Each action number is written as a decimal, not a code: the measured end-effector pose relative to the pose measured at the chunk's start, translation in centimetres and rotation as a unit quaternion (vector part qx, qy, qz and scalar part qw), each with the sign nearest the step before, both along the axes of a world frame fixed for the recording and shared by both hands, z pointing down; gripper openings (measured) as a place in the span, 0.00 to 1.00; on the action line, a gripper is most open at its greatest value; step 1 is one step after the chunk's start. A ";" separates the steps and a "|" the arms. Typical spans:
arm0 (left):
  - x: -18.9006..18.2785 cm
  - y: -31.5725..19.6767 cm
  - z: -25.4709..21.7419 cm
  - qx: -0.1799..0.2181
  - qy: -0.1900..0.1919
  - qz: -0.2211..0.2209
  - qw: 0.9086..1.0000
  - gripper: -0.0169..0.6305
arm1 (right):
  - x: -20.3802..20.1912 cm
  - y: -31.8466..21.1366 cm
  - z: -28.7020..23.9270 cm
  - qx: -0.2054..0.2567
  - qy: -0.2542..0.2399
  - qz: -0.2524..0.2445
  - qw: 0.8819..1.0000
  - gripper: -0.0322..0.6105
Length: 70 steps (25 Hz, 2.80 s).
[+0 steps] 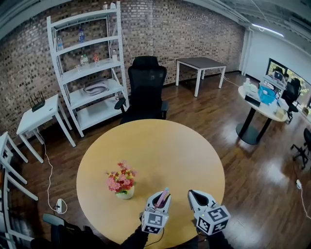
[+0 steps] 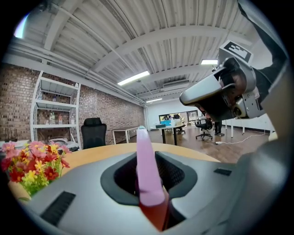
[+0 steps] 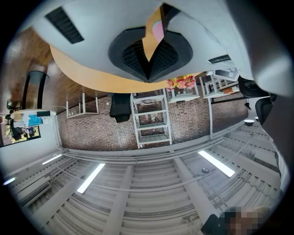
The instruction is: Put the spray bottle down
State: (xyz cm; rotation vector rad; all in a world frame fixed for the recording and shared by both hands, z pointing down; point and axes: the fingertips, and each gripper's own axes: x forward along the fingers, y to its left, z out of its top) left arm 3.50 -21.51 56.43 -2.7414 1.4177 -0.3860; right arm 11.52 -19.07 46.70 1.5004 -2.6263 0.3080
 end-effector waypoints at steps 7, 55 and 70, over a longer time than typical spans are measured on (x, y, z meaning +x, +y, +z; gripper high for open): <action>0.5 -0.6 -0.7 0.012 -0.006 -0.012 1.000 0.21 | 0.9 -0.5 -0.5 -0.001 -0.001 0.000 1.000 0.03; -12.6 5.4 -6.7 -0.067 0.068 -0.090 0.991 0.01 | -2.3 -1.3 -1.3 0.041 -0.006 -0.019 0.999 0.02; -12.2 5.5 -7.0 -0.065 0.066 -0.091 0.991 0.01 | -2.4 -1.2 -1.4 0.041 -0.002 -0.020 0.999 0.02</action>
